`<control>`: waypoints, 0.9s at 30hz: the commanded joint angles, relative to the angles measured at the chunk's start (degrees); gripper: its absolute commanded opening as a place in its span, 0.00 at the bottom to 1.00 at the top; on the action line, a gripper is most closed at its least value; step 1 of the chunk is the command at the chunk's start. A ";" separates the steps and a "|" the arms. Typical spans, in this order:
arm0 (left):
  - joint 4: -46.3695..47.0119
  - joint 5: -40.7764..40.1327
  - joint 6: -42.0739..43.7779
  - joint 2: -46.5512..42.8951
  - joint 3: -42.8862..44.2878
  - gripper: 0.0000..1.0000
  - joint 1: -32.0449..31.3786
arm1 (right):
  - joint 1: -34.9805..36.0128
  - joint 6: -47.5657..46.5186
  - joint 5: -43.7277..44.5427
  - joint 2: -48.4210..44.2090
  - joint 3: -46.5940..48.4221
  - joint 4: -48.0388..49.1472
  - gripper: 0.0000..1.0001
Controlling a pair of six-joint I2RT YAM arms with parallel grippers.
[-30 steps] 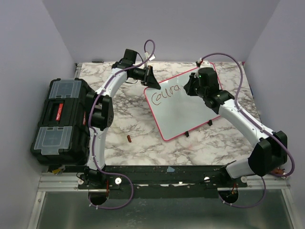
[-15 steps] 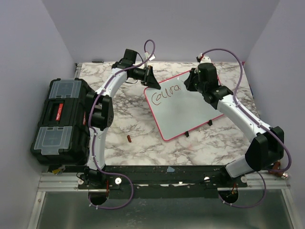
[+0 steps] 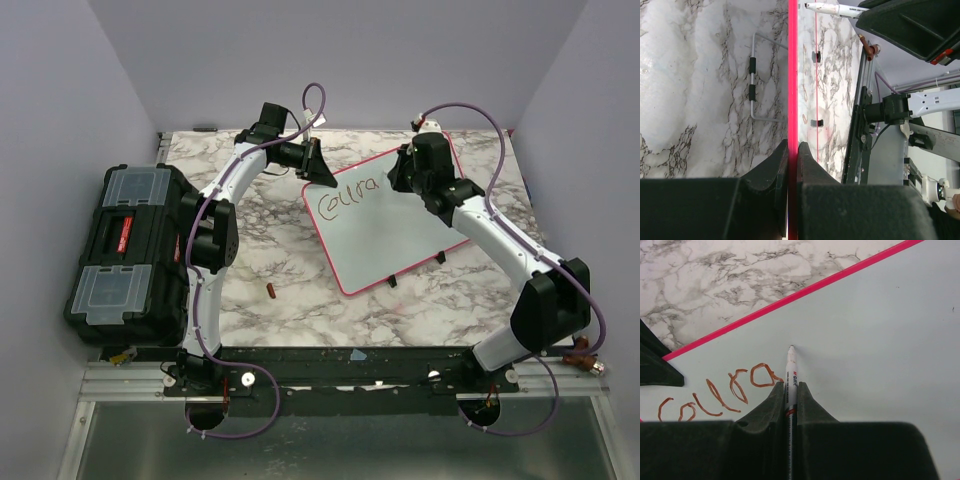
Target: Write a sentence on the whiteboard
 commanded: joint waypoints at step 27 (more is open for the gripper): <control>1.91 -1.23 7.02 -1.78 -0.48 0.00 -0.43 | -0.41 -0.77 -5.48 -0.70 -3.78 0.49 0.01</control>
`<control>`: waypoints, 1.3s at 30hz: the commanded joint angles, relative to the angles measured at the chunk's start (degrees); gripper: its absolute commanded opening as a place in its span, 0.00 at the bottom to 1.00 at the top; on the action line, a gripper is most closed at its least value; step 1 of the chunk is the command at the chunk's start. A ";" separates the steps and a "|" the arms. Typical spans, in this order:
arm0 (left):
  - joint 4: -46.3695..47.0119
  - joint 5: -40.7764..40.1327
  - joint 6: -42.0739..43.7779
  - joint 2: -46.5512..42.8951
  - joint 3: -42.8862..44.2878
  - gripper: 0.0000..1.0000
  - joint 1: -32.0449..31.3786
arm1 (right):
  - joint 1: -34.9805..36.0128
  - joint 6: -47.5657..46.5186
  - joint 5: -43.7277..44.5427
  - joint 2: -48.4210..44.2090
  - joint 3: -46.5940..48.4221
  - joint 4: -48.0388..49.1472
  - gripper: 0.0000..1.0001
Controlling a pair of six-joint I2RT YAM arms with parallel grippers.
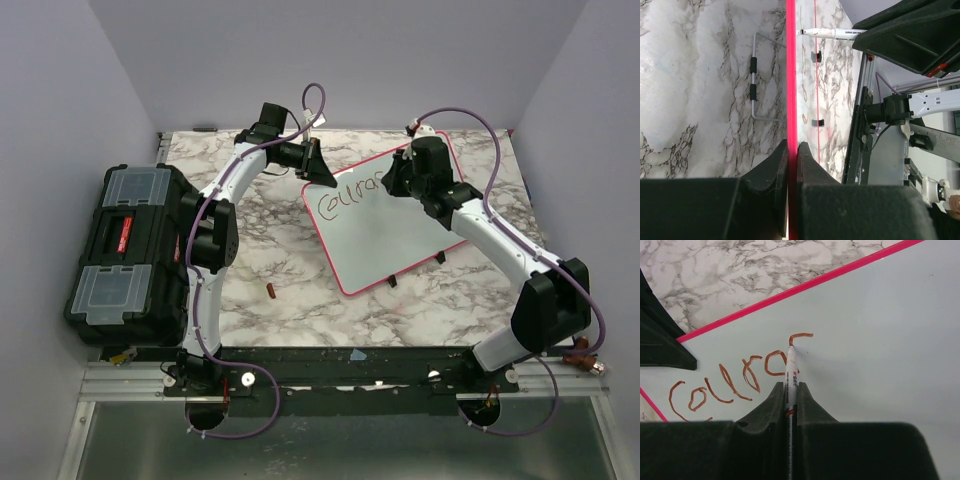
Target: Write a sentence on the whiteboard
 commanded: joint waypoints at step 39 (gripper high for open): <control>2.04 -0.88 7.08 -1.66 -0.39 0.00 -0.46 | -0.45 -2.29 5.38 1.98 2.02 -2.41 0.01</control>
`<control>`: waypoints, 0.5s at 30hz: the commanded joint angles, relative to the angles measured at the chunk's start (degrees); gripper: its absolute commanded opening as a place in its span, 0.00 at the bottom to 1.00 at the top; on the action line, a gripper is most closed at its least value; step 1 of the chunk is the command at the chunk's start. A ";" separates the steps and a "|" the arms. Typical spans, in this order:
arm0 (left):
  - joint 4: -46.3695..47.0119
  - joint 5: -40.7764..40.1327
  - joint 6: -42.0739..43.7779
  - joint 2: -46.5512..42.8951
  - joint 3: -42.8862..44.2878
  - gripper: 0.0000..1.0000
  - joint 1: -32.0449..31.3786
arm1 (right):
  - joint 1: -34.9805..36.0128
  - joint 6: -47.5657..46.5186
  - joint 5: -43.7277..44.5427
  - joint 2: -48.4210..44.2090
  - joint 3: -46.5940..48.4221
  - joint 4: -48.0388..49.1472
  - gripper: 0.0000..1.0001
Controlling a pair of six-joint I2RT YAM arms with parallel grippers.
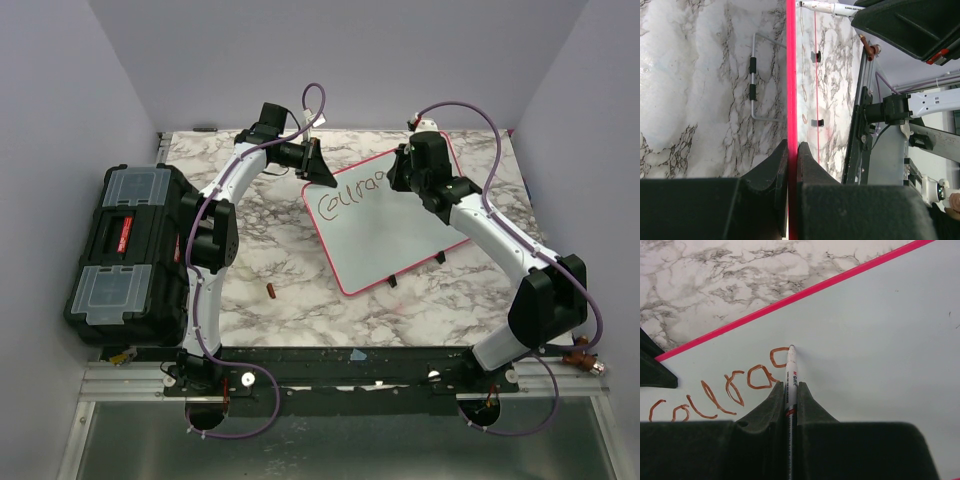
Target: Write a sentence on the whiteboard
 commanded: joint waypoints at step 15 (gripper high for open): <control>2.04 -1.17 6.98 -1.63 -0.48 0.00 -0.44 | -0.47 -0.67 -2.29 -2.10 -7.32 -0.69 0.01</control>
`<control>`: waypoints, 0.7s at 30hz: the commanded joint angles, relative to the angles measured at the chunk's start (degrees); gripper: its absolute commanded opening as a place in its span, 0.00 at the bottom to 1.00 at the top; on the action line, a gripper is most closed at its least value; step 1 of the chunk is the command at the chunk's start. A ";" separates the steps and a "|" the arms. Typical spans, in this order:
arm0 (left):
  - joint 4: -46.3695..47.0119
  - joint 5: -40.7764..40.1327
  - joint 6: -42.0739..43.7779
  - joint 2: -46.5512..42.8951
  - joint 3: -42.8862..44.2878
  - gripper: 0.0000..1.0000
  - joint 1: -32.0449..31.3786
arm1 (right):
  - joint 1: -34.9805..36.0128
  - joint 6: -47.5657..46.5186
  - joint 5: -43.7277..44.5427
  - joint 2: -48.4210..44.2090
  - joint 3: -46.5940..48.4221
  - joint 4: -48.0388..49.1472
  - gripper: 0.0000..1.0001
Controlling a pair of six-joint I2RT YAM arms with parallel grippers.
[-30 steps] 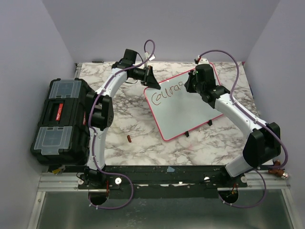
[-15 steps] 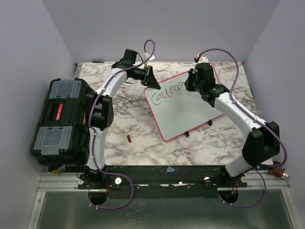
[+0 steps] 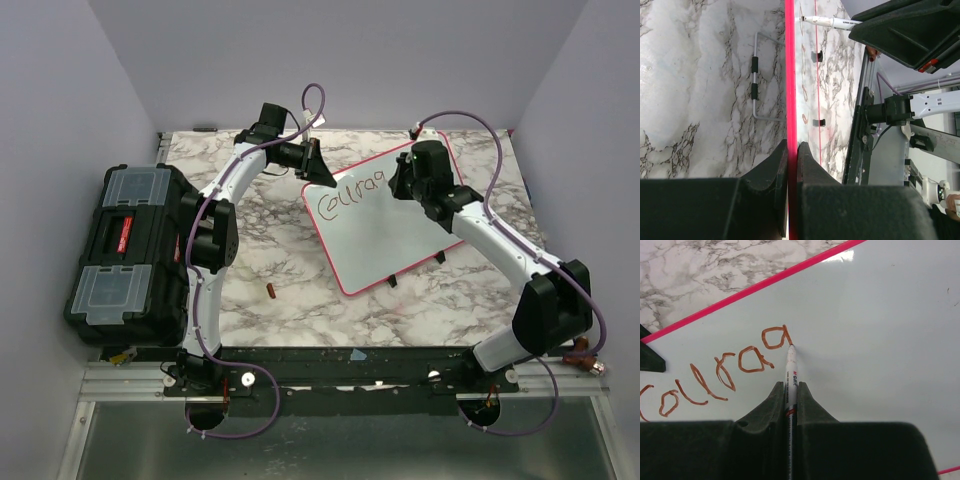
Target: Write a sentence on the whiteboard
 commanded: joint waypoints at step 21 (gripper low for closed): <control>2.02 -0.80 7.13 -1.84 -0.42 0.00 -0.54 | -0.39 -0.13 -4.35 -3.83 -5.75 -4.86 0.01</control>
